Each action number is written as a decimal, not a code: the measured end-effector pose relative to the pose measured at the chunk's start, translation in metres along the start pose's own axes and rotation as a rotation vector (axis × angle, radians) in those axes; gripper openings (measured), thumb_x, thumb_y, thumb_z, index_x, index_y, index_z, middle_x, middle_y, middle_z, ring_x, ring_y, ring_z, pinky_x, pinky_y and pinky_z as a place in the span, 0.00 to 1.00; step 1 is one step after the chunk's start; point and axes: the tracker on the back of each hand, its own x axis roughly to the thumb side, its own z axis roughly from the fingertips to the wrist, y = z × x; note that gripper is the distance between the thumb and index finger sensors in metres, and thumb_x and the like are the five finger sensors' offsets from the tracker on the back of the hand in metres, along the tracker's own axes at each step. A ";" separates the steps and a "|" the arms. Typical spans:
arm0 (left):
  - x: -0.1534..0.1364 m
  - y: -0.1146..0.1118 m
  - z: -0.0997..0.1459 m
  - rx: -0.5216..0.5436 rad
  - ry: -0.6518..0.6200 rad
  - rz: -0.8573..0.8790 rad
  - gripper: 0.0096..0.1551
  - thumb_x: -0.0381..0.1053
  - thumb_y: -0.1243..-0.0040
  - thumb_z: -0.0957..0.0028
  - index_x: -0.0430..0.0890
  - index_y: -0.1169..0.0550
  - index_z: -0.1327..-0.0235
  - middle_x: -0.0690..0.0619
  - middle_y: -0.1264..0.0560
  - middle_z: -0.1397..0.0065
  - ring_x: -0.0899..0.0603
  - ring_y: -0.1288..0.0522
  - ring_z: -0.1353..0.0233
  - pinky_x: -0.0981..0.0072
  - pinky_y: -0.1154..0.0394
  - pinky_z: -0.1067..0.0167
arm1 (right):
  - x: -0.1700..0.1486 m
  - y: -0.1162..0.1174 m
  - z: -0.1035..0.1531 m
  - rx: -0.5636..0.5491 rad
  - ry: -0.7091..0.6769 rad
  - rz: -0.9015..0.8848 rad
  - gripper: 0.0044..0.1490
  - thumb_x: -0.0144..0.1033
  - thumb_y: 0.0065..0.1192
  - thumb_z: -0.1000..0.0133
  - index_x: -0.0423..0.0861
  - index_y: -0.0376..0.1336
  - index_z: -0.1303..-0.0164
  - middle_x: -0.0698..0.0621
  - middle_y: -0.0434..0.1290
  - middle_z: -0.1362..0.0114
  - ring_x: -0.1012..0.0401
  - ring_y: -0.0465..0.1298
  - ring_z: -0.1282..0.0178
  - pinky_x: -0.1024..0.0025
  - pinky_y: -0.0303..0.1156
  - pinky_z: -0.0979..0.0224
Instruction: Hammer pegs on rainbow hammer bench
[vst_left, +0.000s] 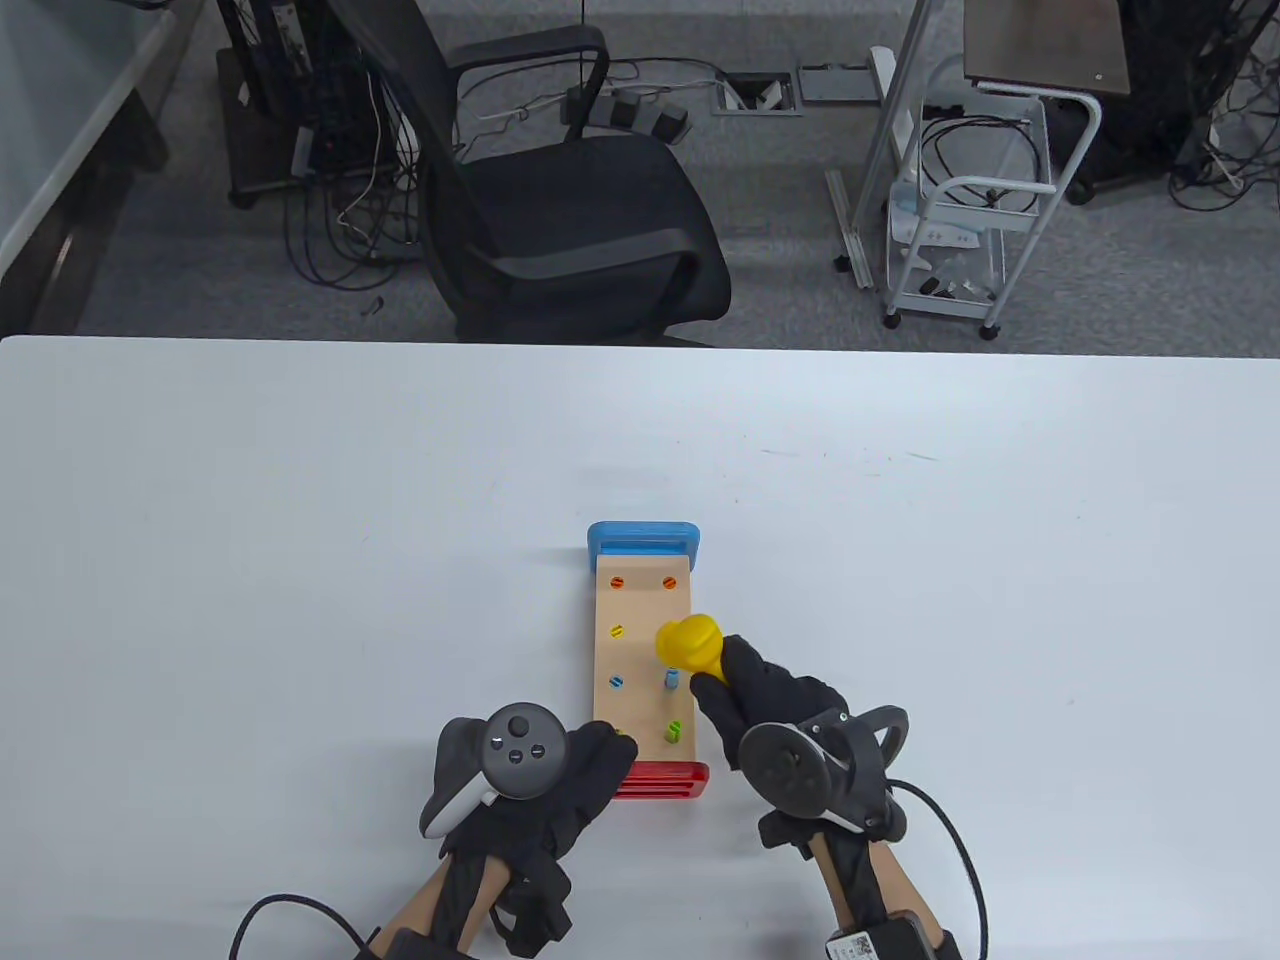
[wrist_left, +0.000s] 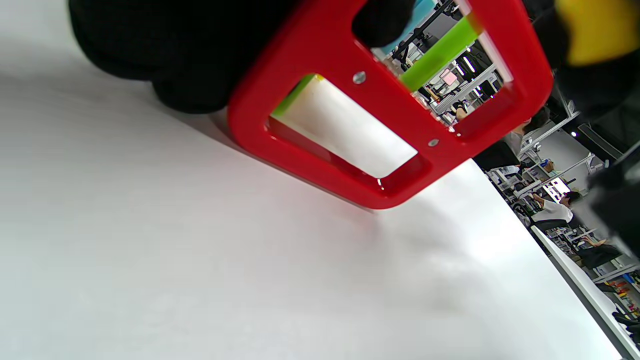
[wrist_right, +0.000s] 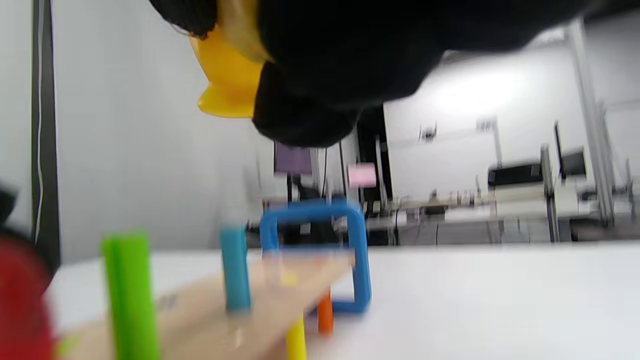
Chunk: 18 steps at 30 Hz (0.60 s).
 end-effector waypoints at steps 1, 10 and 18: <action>0.000 0.000 0.000 0.003 0.000 -0.001 0.32 0.72 0.72 0.37 0.53 0.28 0.41 0.27 0.24 0.27 0.21 0.21 0.37 0.35 0.23 0.43 | 0.003 -0.005 0.000 -0.068 -0.013 -0.017 0.40 0.51 0.41 0.34 0.32 0.64 0.29 0.44 0.83 0.55 0.57 0.80 0.73 0.64 0.79 0.68; 0.000 0.000 0.000 0.008 0.001 -0.007 0.32 0.72 0.72 0.37 0.53 0.28 0.41 0.27 0.24 0.27 0.21 0.21 0.37 0.35 0.23 0.43 | 0.006 0.019 -0.004 0.256 -0.049 0.093 0.40 0.51 0.45 0.34 0.30 0.67 0.32 0.43 0.84 0.57 0.57 0.80 0.75 0.63 0.79 0.70; 0.000 0.000 0.000 0.001 0.002 -0.003 0.32 0.72 0.72 0.37 0.54 0.28 0.41 0.27 0.24 0.27 0.21 0.21 0.37 0.35 0.23 0.43 | 0.003 0.043 0.003 0.260 -0.020 0.110 0.40 0.50 0.47 0.34 0.31 0.66 0.28 0.41 0.84 0.56 0.54 0.80 0.74 0.60 0.79 0.69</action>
